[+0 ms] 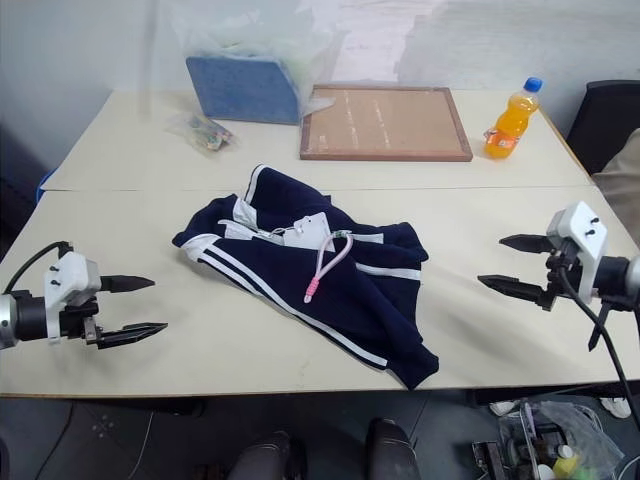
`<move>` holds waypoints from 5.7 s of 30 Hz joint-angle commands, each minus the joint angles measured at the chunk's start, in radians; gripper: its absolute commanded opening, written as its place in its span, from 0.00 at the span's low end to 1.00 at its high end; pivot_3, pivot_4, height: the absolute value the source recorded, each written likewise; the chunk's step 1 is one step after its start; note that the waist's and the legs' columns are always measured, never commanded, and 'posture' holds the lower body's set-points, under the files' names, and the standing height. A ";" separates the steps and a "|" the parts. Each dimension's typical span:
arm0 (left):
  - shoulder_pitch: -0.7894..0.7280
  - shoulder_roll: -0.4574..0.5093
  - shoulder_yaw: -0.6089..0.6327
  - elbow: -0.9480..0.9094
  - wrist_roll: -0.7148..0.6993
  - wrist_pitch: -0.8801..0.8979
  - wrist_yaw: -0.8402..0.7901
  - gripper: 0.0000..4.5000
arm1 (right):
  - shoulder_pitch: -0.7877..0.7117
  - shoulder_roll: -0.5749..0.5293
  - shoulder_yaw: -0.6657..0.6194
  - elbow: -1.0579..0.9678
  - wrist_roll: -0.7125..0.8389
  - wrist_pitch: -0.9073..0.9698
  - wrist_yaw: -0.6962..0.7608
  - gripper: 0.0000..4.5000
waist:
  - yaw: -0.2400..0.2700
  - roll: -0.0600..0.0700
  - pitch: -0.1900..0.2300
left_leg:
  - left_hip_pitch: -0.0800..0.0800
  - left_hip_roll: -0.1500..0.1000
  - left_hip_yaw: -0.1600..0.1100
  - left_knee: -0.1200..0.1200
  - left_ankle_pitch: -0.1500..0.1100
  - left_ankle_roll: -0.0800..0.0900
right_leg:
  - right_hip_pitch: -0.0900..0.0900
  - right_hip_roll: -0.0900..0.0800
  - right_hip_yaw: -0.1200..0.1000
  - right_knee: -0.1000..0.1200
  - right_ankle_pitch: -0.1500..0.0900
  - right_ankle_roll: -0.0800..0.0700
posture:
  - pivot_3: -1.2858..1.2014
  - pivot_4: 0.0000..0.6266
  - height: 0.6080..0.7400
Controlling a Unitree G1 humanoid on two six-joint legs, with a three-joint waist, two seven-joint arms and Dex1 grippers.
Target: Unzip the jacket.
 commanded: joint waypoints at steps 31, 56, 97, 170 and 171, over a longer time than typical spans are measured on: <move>-0.059 -0.052 0.024 -0.306 -0.321 0.312 0.048 1.00 | -0.076 0.052 0.077 -0.292 -0.040 -0.076 -0.136 0.99 | 0.000 0.000 0.000 | 0.000 0.000 -0.002 0.001 0.000 0.000 | 0.000 0.000 0.001 0.001 0.000 0.000 | 0.52 0.24 1.00; -0.393 -0.229 -0.239 -0.387 -0.326 0.398 0.217 1.00 | -0.590 0.399 0.598 0.278 -0.707 -1.077 -0.394 0.58 | -0.026 0.000 0.000 | -0.001 0.000 -0.003 0.002 0.001 -0.002 | 0.001 0.002 -0.001 0.000 0.000 0.000 | 0.52 0.24 1.00; -0.578 -0.363 -0.406 -0.168 -0.167 0.250 0.063 1.00 | 0.402 -0.043 -0.267 0.001 -0.356 -0.288 -0.354 0.77 | 0.005 -0.001 0.000 | 0.001 -0.001 0.001 0.002 0.002 -0.002 | 0.004 0.002 0.000 -0.001 0.000 0.001 | 0.52 0.24 1.00; -0.448 -0.160 -0.491 0.026 0.156 -0.126 -0.303 0.00 | 0.441 -0.091 0.052 -0.471 0.035 0.107 -0.063 0.00 | 0.030 -0.010 0.000 | -0.004 -0.002 -0.002 0.006 0.000 0.002 | 0.004 0.000 -0.005 -0.002 0.001 0.001 | 0.52 0.24 1.00; -0.419 -0.158 -0.489 -0.015 0.153 -0.103 -0.287 0.00 | 0.437 -0.103 0.057 -0.438 0.008 0.070 -0.051 0.00 | 0.029 -0.010 0.000 | -0.003 -0.002 -0.002 0.006 0.000 0.001 | 0.005 0.001 -0.005 -0.002 0.001 0.001 | 0.52 0.24 1.00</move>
